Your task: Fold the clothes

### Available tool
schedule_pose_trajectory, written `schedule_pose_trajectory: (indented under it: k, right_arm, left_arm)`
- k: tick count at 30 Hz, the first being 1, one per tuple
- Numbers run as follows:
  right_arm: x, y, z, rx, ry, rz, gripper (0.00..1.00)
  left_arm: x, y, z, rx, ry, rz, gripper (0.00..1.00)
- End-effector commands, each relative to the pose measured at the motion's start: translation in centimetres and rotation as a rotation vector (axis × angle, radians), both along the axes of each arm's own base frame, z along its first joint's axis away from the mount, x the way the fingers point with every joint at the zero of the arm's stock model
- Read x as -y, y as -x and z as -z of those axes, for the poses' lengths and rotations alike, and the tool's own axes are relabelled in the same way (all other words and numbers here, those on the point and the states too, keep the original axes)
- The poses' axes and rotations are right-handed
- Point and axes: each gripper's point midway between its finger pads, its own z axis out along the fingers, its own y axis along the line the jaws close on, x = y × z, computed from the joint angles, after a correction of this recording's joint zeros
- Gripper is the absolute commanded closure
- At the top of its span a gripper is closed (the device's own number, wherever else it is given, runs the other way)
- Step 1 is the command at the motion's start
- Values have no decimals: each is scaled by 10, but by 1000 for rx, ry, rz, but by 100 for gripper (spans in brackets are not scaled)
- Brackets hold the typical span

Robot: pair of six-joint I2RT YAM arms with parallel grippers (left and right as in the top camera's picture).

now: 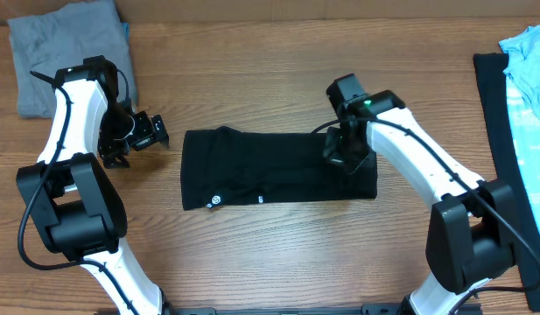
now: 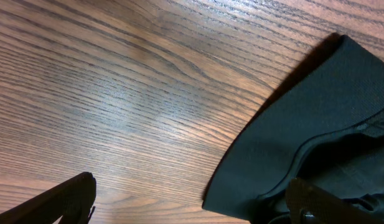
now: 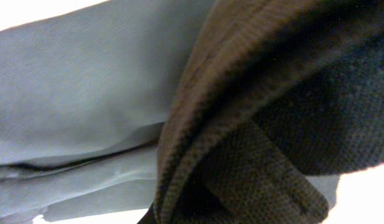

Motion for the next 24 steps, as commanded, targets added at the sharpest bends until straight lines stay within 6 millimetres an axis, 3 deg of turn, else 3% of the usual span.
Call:
schedule_pose_trajectory:
  k: [1, 2, 3, 8, 12, 14, 17, 20, 22, 24]
  right_arm:
    - [-16, 9, 6, -24, -43, -4, 71]
    - [-18, 11, 6, -26, -45, -11, 43]
    - [-20, 12, 6, -28, -48, -16, 32]
    - [-26, 13, 3, -37, -80, -27, 35]
    - [-19, 3, -16, -18, -86, -16, 33]
    - [-7, -8, -35, 9, -76, 6, 29]
    - [8, -19, -46, 38, -64, 10, 27]
    - [29, -26, -44, 49, -27, 15, 25]
    - [64, -28, -38, 45, 65, 78, 15]
    - [81, -28, -34, 36, 81, 92, 10]
  left_arm:
    - [0, -4, -9, 27, -12, 3, 0]
    - [0, -4, -9, 26, -12, 3, 0]
    - [0, -3, -9, 26, -12, 3, 0]
    - [0, -3, -9, 24, -11, 3, 0]
    - [0, -3, -9, 24, -10, 12, 0]
    - [0, -2, -9, 23, -8, 26, 0]
    - [0, 0, -10, 18, -7, 29, 0]
    - [1, 0, -10, 17, -6, 29, 0]
    - [1, 0, -10, 16, -6, 29, 0]
    - [1, 0, -10, 16, -6, 29, 0]
